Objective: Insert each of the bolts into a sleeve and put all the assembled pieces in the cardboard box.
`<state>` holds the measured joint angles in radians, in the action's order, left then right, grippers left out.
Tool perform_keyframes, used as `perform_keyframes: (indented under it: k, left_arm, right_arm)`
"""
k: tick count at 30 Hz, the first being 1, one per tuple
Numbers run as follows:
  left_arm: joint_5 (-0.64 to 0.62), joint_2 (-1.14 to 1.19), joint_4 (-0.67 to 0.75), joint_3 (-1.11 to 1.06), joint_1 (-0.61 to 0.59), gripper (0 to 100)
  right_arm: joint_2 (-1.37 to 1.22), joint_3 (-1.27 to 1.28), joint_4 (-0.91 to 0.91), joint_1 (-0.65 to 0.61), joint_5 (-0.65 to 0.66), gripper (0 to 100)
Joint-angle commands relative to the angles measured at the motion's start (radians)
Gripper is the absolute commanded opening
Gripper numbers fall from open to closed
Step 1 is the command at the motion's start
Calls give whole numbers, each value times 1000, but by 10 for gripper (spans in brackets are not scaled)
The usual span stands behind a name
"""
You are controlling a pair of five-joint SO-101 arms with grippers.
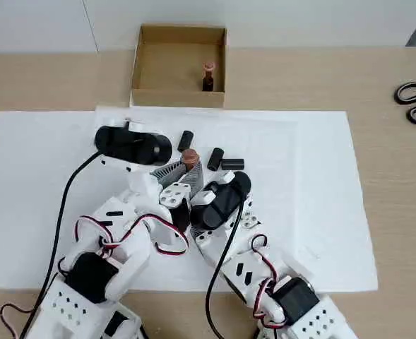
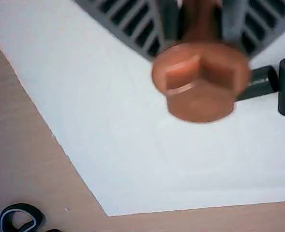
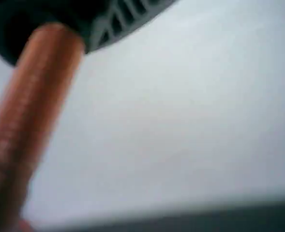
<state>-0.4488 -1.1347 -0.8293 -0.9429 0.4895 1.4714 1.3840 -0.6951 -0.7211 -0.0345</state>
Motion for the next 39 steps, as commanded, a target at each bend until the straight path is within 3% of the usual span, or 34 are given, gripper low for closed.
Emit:
perform_keyframes:
  k: [1,39]
  left_arm:
    - [-3,-11,9,36,-3,5]
    - [-5,-5,11,71,-12,5]
  right_arm:
    - [16,-11,24,2,-8,4]
    - [16,-9,25,-2,-8,4]
